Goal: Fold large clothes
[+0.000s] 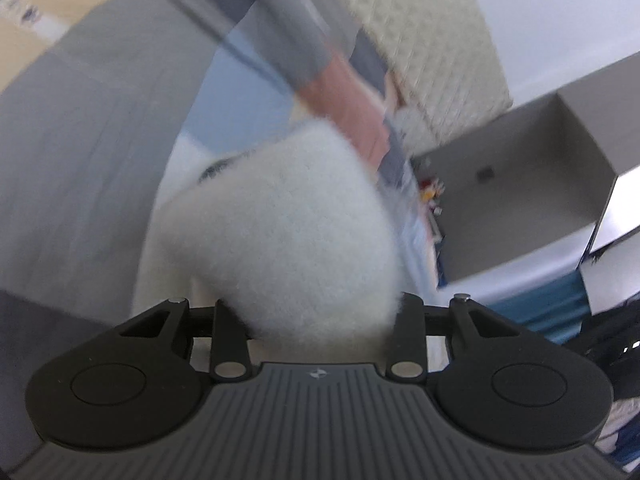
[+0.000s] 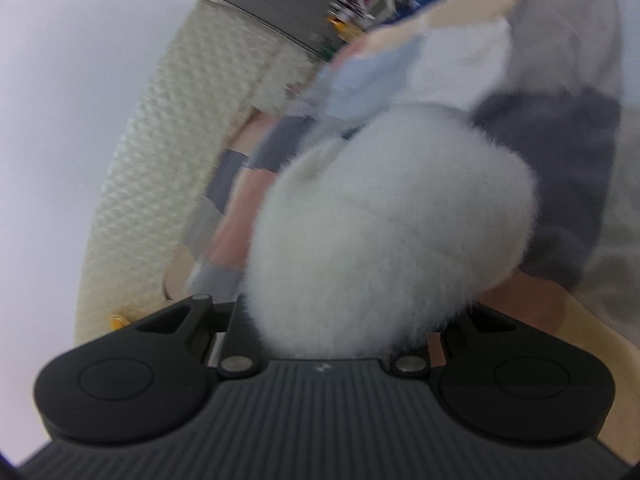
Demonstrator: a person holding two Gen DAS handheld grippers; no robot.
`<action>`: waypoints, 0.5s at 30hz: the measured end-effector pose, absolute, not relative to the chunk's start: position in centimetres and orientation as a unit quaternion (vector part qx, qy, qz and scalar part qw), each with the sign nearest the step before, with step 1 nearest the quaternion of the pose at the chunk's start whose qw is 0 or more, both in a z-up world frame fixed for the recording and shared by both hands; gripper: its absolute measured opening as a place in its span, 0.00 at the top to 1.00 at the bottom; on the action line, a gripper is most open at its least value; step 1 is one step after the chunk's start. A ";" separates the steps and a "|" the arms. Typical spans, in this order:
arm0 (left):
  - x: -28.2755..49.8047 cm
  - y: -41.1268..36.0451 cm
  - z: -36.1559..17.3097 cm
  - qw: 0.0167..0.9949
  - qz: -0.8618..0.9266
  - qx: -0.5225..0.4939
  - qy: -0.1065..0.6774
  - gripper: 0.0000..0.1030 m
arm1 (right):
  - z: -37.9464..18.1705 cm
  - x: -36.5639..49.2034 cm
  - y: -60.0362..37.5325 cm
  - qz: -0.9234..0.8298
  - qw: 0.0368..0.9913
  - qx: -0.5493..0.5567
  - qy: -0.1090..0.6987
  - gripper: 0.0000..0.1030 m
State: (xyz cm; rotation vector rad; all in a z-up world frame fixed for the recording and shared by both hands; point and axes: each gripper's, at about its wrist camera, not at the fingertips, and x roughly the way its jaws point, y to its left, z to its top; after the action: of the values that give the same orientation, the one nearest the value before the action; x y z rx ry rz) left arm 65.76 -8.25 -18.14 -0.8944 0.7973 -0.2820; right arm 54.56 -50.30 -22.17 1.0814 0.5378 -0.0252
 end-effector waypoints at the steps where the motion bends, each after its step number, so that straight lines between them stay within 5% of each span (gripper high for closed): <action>1: 65.3 -7.9 -18.8 0.818 -0.139 -0.412 0.376 0.58 | -23.1 54.2 -50.3 -0.009 0.823 0.505 0.259 0.69; 15: 58.2 -4.5 -24.9 0.810 -0.192 -0.389 0.395 0.51 | -29.0 46.2 -48.8 0.006 0.803 0.529 0.276 0.62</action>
State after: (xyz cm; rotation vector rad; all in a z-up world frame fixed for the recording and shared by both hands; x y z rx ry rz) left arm 58.19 -4.51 -24.87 -0.8303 0.8437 -0.4101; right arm 46.23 -48.82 -29.00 1.1333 0.5911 0.0134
